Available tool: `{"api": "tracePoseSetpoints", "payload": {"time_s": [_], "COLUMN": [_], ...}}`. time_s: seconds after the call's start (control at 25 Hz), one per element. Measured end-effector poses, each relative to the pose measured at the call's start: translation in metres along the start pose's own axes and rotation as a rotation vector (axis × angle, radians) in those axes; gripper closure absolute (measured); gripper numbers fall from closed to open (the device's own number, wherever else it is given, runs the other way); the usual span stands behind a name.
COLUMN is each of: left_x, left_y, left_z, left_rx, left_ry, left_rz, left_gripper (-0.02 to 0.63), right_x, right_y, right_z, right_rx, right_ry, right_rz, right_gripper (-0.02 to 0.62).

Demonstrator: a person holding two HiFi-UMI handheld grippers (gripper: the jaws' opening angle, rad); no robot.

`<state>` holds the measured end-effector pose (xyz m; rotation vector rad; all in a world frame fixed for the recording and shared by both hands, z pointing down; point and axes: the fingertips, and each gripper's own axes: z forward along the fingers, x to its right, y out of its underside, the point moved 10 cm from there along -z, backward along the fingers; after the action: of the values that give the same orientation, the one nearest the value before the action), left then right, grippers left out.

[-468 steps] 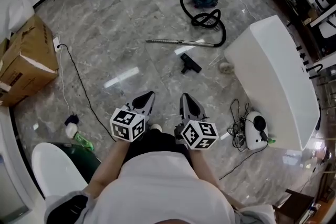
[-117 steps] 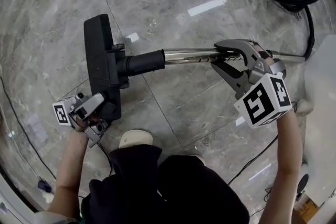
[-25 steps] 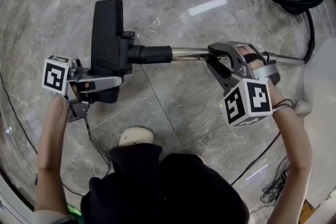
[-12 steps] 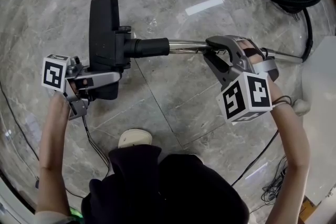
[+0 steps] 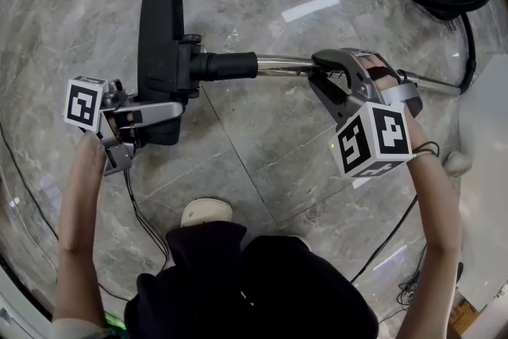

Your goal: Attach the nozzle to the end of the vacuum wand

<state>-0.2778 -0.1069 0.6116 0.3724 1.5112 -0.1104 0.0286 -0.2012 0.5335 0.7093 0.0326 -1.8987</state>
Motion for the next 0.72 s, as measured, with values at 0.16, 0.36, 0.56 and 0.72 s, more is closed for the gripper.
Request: {"api": "tracePoseSetpoints", "payload": {"time_s": [0.16, 0.36, 0.56, 0.72], "left_x": [-0.006, -0.009, -0.013, -0.014], "left_y": [-0.007, -0.011, -0.020, -0.024], "left_z": [-0.001, 0.003, 0.002, 0.006], "left_rx": [-0.026, -0.037, -0.049, 0.003], "left_ry": [-0.037, -0.072, -0.088, -0.061], "left_rz": [0.007, 0.007, 0.039, 0.037], "left_gripper": [0.384, 0.365, 0.357, 0.352], "right_x": [0.003, 0.004, 0.007, 0.017], "right_y": [0.001, 0.004, 0.005, 0.009], "right_z": [0.005, 0.009, 0.014, 0.007], "right_rx": [0.002, -0.001, 0.008, 0.048], "right_ry": [0.014, 0.024, 0.028, 0.052], "right_rz": [0.016, 0.024, 0.026, 0.059], "right_gripper": [0.448, 0.448, 0.448, 0.449]}}
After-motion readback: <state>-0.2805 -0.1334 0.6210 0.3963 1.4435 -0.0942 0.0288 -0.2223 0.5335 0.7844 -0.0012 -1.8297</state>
